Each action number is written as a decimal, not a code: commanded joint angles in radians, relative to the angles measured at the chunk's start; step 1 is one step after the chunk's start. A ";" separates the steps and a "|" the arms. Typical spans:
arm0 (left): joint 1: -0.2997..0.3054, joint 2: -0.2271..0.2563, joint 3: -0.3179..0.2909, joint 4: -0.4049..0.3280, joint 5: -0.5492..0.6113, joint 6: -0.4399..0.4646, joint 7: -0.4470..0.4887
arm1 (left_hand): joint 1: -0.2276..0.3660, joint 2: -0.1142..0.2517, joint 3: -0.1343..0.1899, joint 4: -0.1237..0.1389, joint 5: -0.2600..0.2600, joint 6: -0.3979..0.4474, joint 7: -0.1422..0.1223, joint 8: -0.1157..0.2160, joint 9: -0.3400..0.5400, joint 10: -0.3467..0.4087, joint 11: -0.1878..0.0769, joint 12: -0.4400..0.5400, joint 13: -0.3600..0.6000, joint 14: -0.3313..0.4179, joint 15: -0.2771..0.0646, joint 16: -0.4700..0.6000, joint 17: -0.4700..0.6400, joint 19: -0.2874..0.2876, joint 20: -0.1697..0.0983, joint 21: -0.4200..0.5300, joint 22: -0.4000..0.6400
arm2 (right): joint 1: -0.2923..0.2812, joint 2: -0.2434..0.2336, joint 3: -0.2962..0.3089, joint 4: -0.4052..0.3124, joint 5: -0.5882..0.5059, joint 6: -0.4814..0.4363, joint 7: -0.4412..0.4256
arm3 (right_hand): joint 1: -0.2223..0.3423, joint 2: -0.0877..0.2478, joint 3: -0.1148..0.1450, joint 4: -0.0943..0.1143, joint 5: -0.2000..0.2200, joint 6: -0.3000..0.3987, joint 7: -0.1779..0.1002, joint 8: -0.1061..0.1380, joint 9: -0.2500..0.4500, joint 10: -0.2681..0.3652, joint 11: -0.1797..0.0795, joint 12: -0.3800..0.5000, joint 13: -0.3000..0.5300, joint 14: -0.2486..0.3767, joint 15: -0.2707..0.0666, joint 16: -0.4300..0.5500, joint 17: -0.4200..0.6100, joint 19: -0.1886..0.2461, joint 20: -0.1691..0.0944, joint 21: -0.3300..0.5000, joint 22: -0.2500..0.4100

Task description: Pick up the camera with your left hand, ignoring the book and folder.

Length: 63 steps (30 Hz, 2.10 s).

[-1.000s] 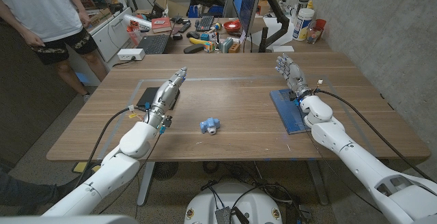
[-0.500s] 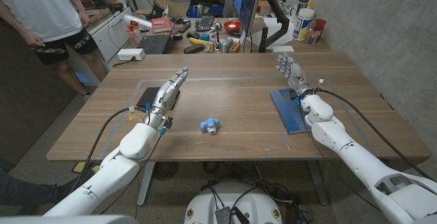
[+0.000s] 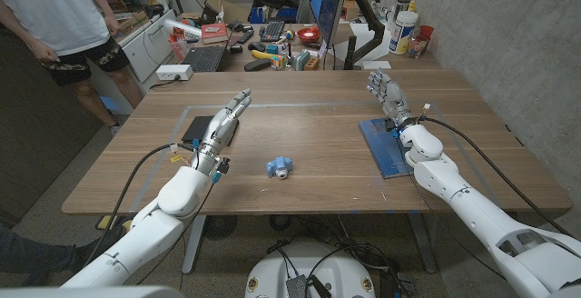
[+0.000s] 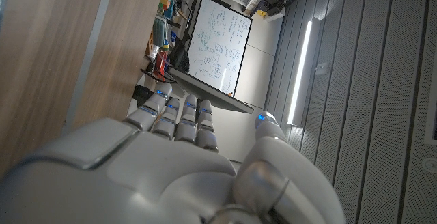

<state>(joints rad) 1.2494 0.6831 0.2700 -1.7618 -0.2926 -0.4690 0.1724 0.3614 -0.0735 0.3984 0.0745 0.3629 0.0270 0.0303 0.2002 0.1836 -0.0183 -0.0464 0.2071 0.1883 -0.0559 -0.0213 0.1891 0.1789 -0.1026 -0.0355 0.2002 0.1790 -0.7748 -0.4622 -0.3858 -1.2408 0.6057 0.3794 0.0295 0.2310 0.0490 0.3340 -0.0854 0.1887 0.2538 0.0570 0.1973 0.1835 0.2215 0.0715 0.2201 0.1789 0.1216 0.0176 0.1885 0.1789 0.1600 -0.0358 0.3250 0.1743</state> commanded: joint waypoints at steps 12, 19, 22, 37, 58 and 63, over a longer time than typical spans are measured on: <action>0.040 -0.025 -0.017 -0.037 0.063 -0.025 0.014 | 0.016 0.003 0.003 -0.006 0.003 0.013 -0.005 0.007 0.003 0.009 -0.004 0.004 0.003 0.007 0.000 0.005 0.006 0.007 -0.028 0.004 0.002 | 0.007 0.005 0.004 0.018 0.007 0.009 0.009 | 0.005 0.007 0.003 -0.006 0.007 0.007 0.001 -0.001 0.005 0.007 -0.002 -0.002 0.006 0.011 0.002 0.002 0.005 0.011 -0.023 -0.009 0.006; 0.061 -0.029 -0.027 -0.053 0.080 -0.025 0.020 | 0.019 0.004 0.003 -0.008 0.004 0.019 -0.005 0.008 0.003 0.011 -0.001 0.004 0.003 0.009 0.000 0.005 0.006 0.008 -0.025 0.004 0.002 | 0.007 0.008 0.005 0.020 0.008 0.013 0.008 | 0.005 0.007 0.002 -0.007 0.007 0.009 0.001 0.000 0.005 0.008 -0.002 -0.002 0.006 0.013 0.002 0.002 0.005 0.012 -0.022 -0.012 0.006; 0.071 -0.028 -0.034 -0.063 0.093 -0.023 0.025 | 0.020 0.004 0.003 -0.008 0.004 0.020 -0.004 0.008 0.003 0.012 -0.001 0.004 0.003 0.009 0.000 0.005 0.006 0.008 -0.024 0.004 0.002 | 0.006 0.008 0.006 0.018 0.008 0.013 0.006 | 0.005 0.008 0.002 -0.007 0.007 0.009 0.001 -0.001 0.005 0.008 -0.001 -0.002 0.006 0.014 0.002 0.002 0.005 0.013 -0.022 -0.013 0.006; 0.109 -0.039 -0.054 -0.103 0.158 -0.012 0.043 | 0.028 0.006 0.003 -0.012 0.004 0.025 -0.007 0.008 0.004 0.016 -0.003 0.004 0.003 0.014 0.000 0.005 0.006 0.009 -0.023 0.004 0.002 | 0.003 -0.008 0.007 0.006 -0.018 0.022 -0.013 | 0.006 0.008 0.002 -0.008 0.007 0.011 0.000 0.000 0.005 0.010 -0.001 -0.002 0.006 0.015 0.002 0.002 0.005 0.015 -0.022 -0.017 0.006; 0.161 -0.050 -0.095 -0.179 0.279 0.059 0.075 | 0.044 0.009 0.005 -0.021 0.005 0.034 -0.011 0.009 0.004 0.022 -0.004 0.005 0.003 0.017 0.000 0.004 0.005 0.009 -0.019 0.003 0.002 | 0.018 -0.010 0.000 0.017 -0.047 0.030 -0.024 | 0.005 0.009 0.000 -0.009 0.007 0.013 -0.001 0.000 0.005 0.013 -0.001 -0.003 0.006 0.016 0.002 0.001 0.005 0.017 -0.020 -0.025 0.006; 0.170 -0.051 -0.105 -0.191 0.295 0.073 0.073 | 0.047 0.009 0.005 -0.022 0.005 0.035 -0.011 0.009 0.004 0.021 -0.007 0.003 0.003 0.018 -0.001 0.004 0.005 0.008 -0.018 0.003 0.002 | 0.020 -0.009 0.001 0.021 -0.049 0.034 -0.027 | 0.005 0.009 0.000 -0.009 0.007 0.013 -0.001 -0.001 0.005 0.014 -0.003 -0.003 0.006 0.016 0.000 0.001 0.005 0.019 -0.022 -0.026 0.006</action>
<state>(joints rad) 1.3939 0.6361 0.1887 -1.9157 -0.0513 -0.4337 0.2356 0.3969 -0.0642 0.3997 0.0590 0.3627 0.0502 0.0177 0.2002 0.1836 -0.0059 -0.0483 0.2070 0.1883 -0.0382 -0.0226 0.1891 0.1789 -0.0966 -0.0368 0.2002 0.1790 -0.7611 -0.4708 -0.3838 -1.2281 0.5685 0.4072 0.0105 0.2377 0.0557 0.3298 -0.0896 0.1886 0.2593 0.0552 0.1973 0.1835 0.2270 0.0660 0.2186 0.1841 0.1325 0.0176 0.1885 0.1789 0.1708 -0.0356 0.3028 0.1795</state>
